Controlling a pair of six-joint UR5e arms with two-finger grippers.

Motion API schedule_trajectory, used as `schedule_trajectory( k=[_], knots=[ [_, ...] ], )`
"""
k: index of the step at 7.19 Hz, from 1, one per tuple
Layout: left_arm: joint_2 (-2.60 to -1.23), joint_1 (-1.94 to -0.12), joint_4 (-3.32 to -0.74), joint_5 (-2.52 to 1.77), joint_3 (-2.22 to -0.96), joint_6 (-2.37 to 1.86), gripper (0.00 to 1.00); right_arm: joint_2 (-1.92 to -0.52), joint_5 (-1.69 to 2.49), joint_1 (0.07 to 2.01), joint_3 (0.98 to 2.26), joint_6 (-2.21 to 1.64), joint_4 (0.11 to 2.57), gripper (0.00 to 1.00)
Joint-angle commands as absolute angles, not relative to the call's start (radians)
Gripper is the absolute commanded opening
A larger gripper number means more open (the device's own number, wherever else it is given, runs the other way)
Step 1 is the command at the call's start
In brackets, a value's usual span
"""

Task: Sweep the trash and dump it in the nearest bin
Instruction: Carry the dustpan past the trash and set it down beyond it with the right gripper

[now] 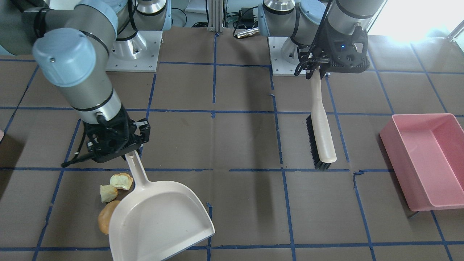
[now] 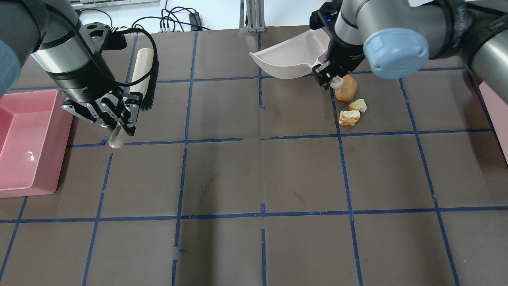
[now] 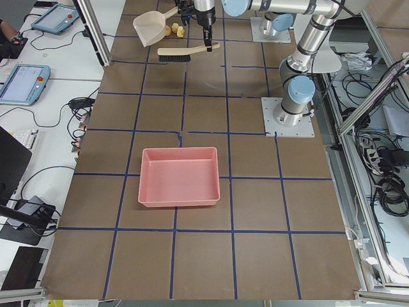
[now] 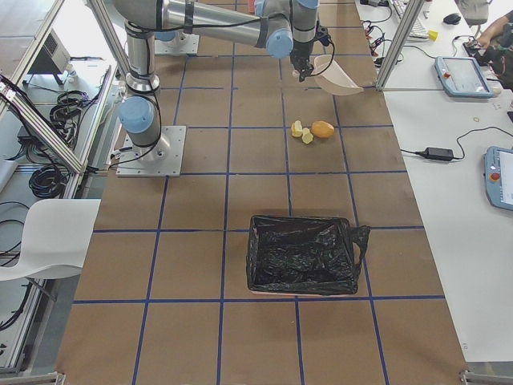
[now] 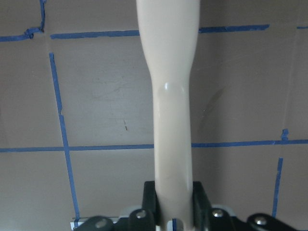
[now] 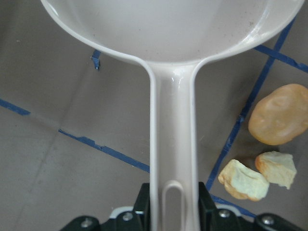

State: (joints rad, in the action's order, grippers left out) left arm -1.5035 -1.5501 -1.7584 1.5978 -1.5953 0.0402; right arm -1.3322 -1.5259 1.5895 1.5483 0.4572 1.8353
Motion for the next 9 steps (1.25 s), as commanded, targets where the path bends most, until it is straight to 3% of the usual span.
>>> schedule_trajectory(
  k=[1,6,9],
  knots=[
    [-1.505,-1.546,-1.759,1.594,-1.592,0.044,0.00,-1.364,-1.577,1.441,1.528,0.650,1.749,0.00],
    [-1.503,-1.551,-1.764,1.600,-1.594,0.044,0.01,-1.358,-1.606,1.116,1.536,1.369,1.802,0.00],
    [-1.500,-1.549,-1.773,1.598,-1.592,0.051,0.01,-1.270,-1.661,1.077,1.531,1.749,1.894,0.00]
  ],
)
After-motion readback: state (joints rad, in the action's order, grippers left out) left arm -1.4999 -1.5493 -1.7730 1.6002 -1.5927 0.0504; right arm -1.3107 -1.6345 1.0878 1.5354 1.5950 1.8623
